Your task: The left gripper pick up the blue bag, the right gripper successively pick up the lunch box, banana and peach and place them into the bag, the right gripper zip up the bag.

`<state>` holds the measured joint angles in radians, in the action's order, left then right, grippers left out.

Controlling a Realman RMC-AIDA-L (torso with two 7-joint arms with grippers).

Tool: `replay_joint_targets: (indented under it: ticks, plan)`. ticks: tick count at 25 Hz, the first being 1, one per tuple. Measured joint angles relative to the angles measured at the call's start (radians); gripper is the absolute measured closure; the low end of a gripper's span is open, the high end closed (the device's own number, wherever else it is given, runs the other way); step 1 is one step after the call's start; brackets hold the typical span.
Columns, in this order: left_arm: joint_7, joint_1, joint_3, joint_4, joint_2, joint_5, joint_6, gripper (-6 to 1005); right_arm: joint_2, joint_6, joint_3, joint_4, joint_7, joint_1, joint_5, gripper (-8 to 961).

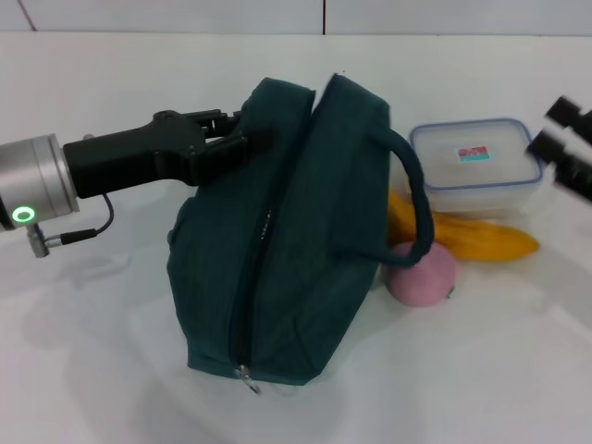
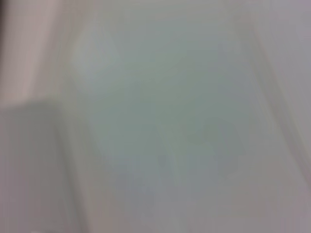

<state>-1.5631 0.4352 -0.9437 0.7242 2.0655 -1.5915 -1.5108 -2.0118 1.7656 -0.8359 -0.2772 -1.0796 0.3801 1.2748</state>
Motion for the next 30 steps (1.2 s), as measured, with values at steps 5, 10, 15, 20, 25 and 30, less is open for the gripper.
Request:
replay_joint_targets:
  ticks: [5, 10, 15, 20, 25, 30]
  plan:
    - [0.004, 0.007, 0.009, -0.002, 0.003, 0.001, 0.01, 546, -0.015, -0.041, 0.087, 0.263, 0.016, 0.037, -0.175, 91]
    - [0.005, 0.009, 0.012, -0.002, 0.006, 0.002, 0.024, 769, -0.018, -0.133, 0.104, 0.399, -0.126, 0.049, -0.323, 93]
    - [0.005, 0.01, 0.012, -0.002, 0.011, 0.002, 0.024, 821, -0.018, -0.225, 0.228, 0.482, -0.212, 0.043, -0.335, 95]
    - [0.006, 0.011, 0.008, -0.006, 0.013, -0.004, 0.025, 862, -0.018, -0.308, 0.249, 0.486, -0.3, 0.056, -0.309, 97]
    - [0.006, 0.013, 0.005, -0.007, 0.015, -0.005, 0.025, 874, -0.017, -0.394, 0.254, 0.492, -0.341, 0.09, -0.286, 99]
    - [0.009, 0.013, 0.005, -0.006, 0.015, -0.006, 0.025, 878, -0.018, -0.458, 0.255, 0.496, -0.392, 0.121, -0.279, 101]
